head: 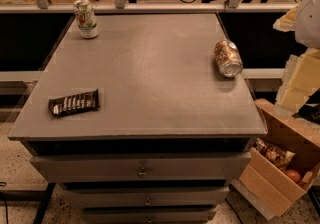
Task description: Place orange can upright
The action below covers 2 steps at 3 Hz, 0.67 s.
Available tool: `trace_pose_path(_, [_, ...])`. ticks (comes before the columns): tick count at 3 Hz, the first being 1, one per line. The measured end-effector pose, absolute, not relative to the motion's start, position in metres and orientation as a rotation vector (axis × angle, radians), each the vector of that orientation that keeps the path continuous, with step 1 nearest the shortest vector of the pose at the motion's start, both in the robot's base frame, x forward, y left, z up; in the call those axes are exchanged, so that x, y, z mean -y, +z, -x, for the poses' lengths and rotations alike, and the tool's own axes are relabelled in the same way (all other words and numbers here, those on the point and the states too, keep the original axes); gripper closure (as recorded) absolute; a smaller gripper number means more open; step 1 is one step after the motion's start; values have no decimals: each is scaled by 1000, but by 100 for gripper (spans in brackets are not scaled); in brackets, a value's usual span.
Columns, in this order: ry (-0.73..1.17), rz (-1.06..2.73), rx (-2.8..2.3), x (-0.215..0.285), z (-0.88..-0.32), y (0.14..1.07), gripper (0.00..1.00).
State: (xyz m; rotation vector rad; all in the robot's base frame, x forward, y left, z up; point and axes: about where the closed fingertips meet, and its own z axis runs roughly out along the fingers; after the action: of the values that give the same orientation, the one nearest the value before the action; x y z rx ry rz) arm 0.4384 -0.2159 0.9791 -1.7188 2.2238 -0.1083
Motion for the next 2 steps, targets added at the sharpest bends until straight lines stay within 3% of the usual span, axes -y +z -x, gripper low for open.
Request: trace_pose_path(2, [-122, 1684, -2234, 208, -454, 980, 0])
